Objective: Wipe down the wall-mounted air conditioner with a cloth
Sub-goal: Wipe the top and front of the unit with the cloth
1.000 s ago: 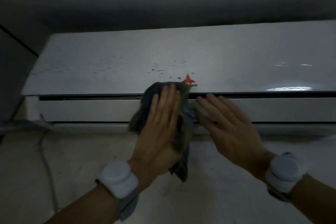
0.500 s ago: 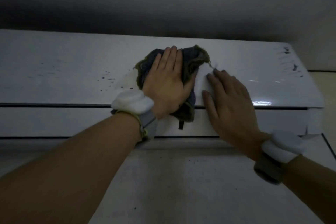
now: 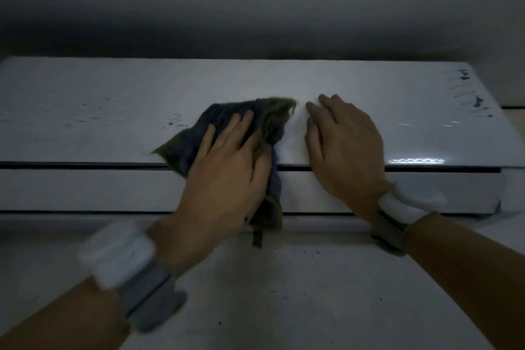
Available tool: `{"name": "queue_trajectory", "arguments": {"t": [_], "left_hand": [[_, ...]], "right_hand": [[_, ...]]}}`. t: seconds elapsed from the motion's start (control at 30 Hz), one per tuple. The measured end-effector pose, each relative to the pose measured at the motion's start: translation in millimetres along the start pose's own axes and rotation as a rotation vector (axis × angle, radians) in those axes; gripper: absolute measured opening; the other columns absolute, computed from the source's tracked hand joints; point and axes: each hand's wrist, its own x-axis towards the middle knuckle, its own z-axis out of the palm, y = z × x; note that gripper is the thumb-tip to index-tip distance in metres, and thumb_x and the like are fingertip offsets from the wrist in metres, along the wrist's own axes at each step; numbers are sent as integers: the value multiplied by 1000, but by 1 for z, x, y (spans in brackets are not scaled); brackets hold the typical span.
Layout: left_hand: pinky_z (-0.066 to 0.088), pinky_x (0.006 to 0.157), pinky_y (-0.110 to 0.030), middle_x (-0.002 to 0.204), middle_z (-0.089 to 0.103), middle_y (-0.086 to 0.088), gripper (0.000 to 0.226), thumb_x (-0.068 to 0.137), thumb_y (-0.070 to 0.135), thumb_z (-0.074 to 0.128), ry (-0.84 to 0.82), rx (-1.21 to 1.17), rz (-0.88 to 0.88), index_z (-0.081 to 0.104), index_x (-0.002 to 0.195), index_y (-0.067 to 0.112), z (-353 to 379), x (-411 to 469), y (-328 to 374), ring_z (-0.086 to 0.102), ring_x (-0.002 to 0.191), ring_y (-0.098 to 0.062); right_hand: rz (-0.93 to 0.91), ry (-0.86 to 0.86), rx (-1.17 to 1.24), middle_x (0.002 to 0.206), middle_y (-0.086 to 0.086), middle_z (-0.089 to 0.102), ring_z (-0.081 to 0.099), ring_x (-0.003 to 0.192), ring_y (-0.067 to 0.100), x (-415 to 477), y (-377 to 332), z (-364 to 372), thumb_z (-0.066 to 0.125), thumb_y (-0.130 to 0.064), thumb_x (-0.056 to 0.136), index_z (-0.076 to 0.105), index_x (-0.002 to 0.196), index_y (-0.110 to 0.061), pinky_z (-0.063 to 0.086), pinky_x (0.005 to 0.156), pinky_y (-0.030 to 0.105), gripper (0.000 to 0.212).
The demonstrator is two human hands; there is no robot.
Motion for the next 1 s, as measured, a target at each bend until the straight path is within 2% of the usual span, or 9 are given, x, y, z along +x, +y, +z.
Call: {"name": "queue_trajectory", "arguments": {"t": [0.07, 0.17, 0.27, 0.4, 0.53, 0.73, 0.8, 0.87, 1.0], "left_hand": [[5, 124, -46, 164, 20, -7, 68, 94, 44, 10, 7, 92, 30, 33, 153, 19, 9, -24, 5, 16, 152, -23], [12, 120, -53, 162, 23, -16, 65, 96, 38, 24, 51, 181, 84, 28, 155, 12, 33, -33, 9, 21, 150, -32], [15, 122, -54, 161, 25, -17, 63, 102, 44, 14, 133, 165, 45, 30, 154, 12, 40, -6, 13, 23, 150, -33], [11, 124, -50, 162, 25, -15, 66, 99, 47, 12, 150, 151, -15, 33, 153, 15, 35, 39, 17, 22, 150, -29], [5, 125, -45, 165, 16, -7, 72, 94, 51, 3, 141, 145, -13, 26, 155, 22, 30, 54, 10, 12, 153, -21], [18, 123, -49, 159, 32, -13, 57, 102, 36, 22, 239, 158, 45, 37, 150, 9, 29, 10, -21, 29, 148, -27], [20, 122, -50, 160, 31, -14, 54, 104, 34, 23, 256, 188, 65, 31, 151, 7, 25, -14, -45, 29, 148, -28], [19, 122, -50, 161, 28, -14, 54, 105, 36, 21, 242, 242, 46, 24, 151, 7, 18, -29, -66, 25, 150, -27], [11, 124, -47, 161, 27, -15, 72, 102, 53, 8, 156, 251, -116, 41, 148, 7, 7, -23, -56, 16, 152, -27]], "right_hand": [[-18, 64, 7, 128, 17, 63, 57, 121, 33, 2, 1, 6, 39, -28, 99, 63, 124, -8, 38, 106, 43, 40], [-42, 114, -7, 124, 17, 65, 60, 117, 34, 3, 4, 11, 42, -27, 99, 65, 119, -7, 42, 102, 45, 37], [-42, 76, 32, 128, 16, 62, 55, 122, 34, 0, 2, 8, 37, -29, 100, 63, 123, -8, 37, 106, 44, 40], [-66, 89, 26, 121, 16, 65, 59, 112, 34, -2, 4, 3, 34, -25, 100, 65, 114, -7, 41, 99, 43, 39], [-68, 100, -3, 132, 13, 60, 53, 126, 29, -8, 4, 6, 34, -27, 101, 60, 129, -9, 37, 109, 41, 42], [-66, 130, -6, 134, 13, 60, 52, 129, 29, -10, 2, 7, 36, -28, 101, 61, 129, -9, 34, 112, 40, 42], [-65, 139, -6, 133, 14, 60, 52, 129, 29, -11, 0, 7, 36, -28, 101, 61, 129, -9, 34, 112, 40, 42], [-63, 137, -14, 134, 14, 60, 52, 129, 30, -10, -1, 8, 36, -27, 101, 60, 129, -8, 34, 112, 40, 42], [-59, 159, -16, 132, 14, 61, 53, 128, 30, -10, 0, 9, 38, -27, 100, 62, 128, -8, 34, 112, 40, 41]]}}
